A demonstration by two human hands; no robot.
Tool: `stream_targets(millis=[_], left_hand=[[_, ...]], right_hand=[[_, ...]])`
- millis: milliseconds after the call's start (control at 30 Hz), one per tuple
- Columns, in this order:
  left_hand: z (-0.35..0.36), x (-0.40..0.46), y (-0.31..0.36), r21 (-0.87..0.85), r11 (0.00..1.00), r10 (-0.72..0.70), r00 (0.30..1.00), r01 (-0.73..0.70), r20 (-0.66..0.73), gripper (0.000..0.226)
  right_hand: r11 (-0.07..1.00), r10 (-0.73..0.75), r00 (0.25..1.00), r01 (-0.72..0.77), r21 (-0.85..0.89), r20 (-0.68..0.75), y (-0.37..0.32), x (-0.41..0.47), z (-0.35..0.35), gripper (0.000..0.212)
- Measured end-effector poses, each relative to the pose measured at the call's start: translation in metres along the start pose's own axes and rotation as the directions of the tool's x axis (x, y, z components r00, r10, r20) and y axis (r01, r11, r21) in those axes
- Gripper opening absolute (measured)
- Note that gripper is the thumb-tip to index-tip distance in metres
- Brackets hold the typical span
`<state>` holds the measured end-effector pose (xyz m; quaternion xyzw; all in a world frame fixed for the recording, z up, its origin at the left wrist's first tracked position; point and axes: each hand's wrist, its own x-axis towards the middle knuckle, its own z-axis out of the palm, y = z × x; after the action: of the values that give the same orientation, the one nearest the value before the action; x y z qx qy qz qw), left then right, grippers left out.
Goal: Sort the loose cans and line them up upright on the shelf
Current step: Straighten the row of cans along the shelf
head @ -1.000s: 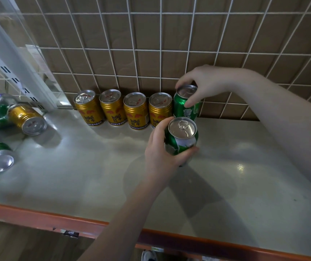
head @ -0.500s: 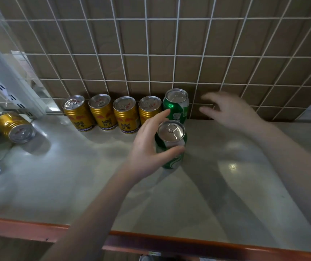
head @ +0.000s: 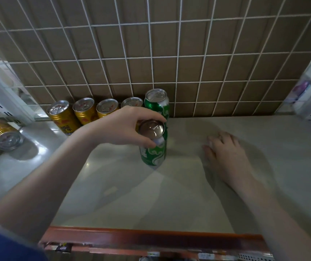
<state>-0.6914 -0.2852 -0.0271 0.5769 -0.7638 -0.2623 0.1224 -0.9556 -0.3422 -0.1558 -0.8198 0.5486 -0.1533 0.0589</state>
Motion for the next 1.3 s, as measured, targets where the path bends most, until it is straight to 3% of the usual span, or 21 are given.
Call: stream_targets(millis=[133,333,567,867,1000,1300], left_hand=[[-0.006,0.017,0.013,0.053,0.998,0.045,0.999,-0.045,-0.005,0.054],[-0.018,0.056,0.042,0.189,0.980,0.096,0.987,-0.071,-0.129,0.052],[-0.009,0.105,0.057,0.418,0.902,-0.047,0.985,0.113,-0.164,0.063],[0.007,0.123,0.054,0.469,0.841,-0.148,0.949,0.269,-0.278,0.065],[0.005,0.127,0.053,0.526,0.812,-0.135,0.958,0.254,-0.254,0.067],[-0.014,0.123,0.038,0.435,0.898,-0.083,0.996,0.062,0.029,0.062]], right_hand=[[0.999,0.045,0.993,-0.043,-0.021,0.105,0.003,-0.002,-0.004,0.042],[1.000,0.025,0.994,-0.025,0.000,0.109,0.006,-0.004,-0.008,0.040],[0.998,0.040,0.999,-0.039,0.041,-0.023,0.008,-0.008,0.001,0.036],[0.997,0.049,0.996,-0.052,-0.049,-0.071,0.000,-0.007,0.010,0.045],[0.998,0.048,0.994,-0.053,-0.046,-0.101,0.001,-0.006,0.014,0.023],[0.997,0.015,0.990,-0.025,-0.076,-0.139,-0.001,-0.004,0.022,0.025]])
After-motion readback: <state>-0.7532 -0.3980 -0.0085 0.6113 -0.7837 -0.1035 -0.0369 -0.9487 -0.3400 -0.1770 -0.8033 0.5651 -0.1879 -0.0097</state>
